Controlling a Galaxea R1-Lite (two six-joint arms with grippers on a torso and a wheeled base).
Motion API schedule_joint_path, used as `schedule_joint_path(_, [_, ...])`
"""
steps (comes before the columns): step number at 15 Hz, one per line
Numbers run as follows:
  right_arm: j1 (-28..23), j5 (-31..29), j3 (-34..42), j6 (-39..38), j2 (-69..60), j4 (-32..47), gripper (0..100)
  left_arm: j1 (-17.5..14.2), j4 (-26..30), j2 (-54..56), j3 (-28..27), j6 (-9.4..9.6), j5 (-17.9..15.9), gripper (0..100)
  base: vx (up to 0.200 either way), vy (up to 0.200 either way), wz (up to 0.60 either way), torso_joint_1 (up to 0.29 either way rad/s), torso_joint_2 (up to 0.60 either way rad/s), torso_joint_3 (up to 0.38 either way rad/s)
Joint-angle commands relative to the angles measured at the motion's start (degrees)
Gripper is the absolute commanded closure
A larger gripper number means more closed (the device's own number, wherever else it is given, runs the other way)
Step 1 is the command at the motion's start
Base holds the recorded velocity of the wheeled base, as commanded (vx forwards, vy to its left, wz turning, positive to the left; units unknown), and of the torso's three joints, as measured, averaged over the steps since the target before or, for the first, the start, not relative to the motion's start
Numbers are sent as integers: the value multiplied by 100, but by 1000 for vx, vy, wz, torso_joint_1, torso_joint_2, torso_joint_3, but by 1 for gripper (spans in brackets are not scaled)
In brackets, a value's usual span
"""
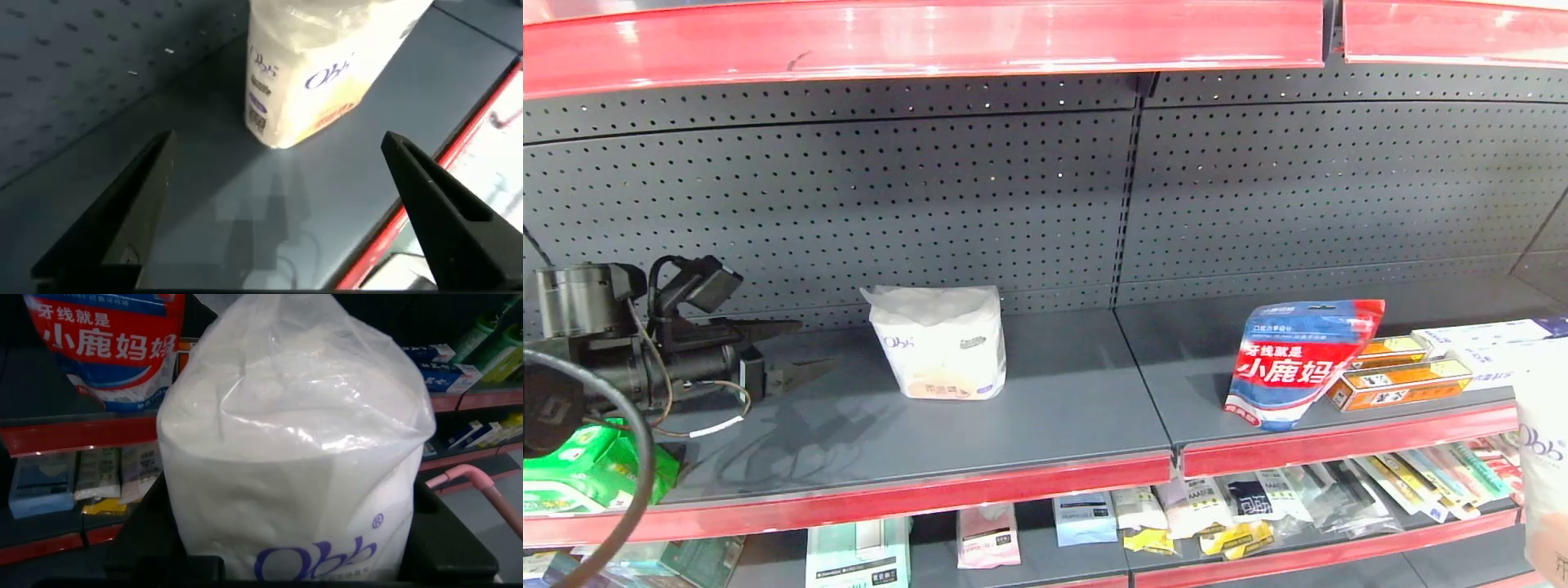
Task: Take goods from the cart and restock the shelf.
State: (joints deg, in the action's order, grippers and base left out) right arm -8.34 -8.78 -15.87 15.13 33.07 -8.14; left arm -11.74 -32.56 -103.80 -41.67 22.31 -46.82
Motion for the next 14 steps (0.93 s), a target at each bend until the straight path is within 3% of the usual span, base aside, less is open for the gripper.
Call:
schedule_joint_path(1, [-1, -1, -30, 16, 76, -3, 100, 75, -5, -553, -281, 2, -266, 0, 0, 0, 0, 0, 0, 0])
schedule_joint_path(5, [-10, -10, -56, 34, 129, -3, 100, 234, -22, -993, -834, 19, -732, 0, 0, 0, 0, 0, 0, 0])
schedule_joint_path(9, [-10, -71, -215, 69, 279, -3, 100, 295, -31, -1186, -1080, 239, -1022, 0, 0, 0, 0, 0, 0, 0])
schedule_joint_path(12, [-10, -71, -294, 69, 410, -12, 100, 321, -13, -1371, -1089, 722, -1250, 0, 0, 0, 0, 0, 0, 0])
schedule_joint_path(14, [-10, -80, -302, 78, 454, -12, 100, 321, -22, -1546, -1133, 942, -1329, 0, 0, 0, 0, 0, 0, 0])
